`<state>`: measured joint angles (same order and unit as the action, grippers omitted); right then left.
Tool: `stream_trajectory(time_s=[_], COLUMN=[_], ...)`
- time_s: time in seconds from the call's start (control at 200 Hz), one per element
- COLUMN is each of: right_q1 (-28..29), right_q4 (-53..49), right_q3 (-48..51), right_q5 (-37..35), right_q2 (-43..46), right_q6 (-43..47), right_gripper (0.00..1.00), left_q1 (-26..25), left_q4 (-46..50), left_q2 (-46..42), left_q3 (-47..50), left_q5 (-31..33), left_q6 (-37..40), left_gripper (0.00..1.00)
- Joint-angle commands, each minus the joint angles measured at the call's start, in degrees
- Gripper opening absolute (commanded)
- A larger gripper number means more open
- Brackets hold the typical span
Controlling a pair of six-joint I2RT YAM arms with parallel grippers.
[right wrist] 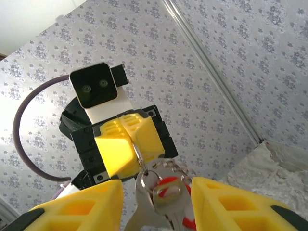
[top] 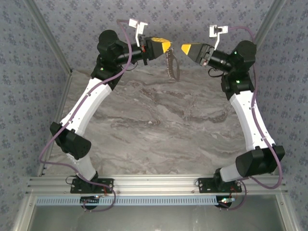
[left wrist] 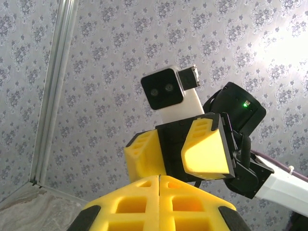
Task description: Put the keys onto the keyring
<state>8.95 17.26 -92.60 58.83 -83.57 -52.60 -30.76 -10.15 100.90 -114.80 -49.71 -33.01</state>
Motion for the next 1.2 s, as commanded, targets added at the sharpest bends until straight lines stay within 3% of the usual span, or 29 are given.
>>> stream_trajectory(time_s=[0.0, 0.425, 0.575, 0.744, 0.829, 0.914, 1.084, 1.199], right_q1=[1.3, 5.0, 5.1, 5.1, 4.8, 4.1, 3.2, 3.3], right_q4=[3.7, 4.3, 3.9, 3.0, 0.9, -7.0, -37.7, -54.0], right_q3=[-3.4, -6.3, -6.4, -6.6, -7.0, -8.6, -17.9, -23.6], right_q5=[-1.2, -1.0, -0.6, 0.0, 0.7, 1.2, 0.2, -2.9], right_q2=[-1.5, -4.8, -5.0, -4.9, -4.5, -3.8, -3.9, -4.9], right_q6=[-1.6, -1.7, -1.6, -1.0, 0.5, 6.1, 28.4, 39.3], right_gripper=[0.44, 0.42, 0.28, 0.01, 0.0, 0.0, 0.0, 0.0], left_q1=[-0.3, -0.4, -0.4, -0.4, -0.4, -0.3, 0.7, 2.0], left_q4=[-3.4, -3.1, -3.2, -3.4, -3.1, -0.9, 3.4, 7.1], left_q2=[-1.8, -1.8, -1.9, -1.8, -1.8, -2.0, -3.8, -5.2], left_q3=[-0.2, 0.1, 0.2, 0.2, 0.1, 0.0, 1.3, 2.2], left_q5=[-1.0, -1.0, -0.9, -0.9, -0.9, -0.8, -0.3, -0.1], left_q6=[-0.7, -0.8, -0.7, -0.9, -0.8, 0.6, 4.2, 7.2], left_gripper=[0.0, 0.0, 0.0, 0.0, 0.0, 0.0, 0.33, 0.42])
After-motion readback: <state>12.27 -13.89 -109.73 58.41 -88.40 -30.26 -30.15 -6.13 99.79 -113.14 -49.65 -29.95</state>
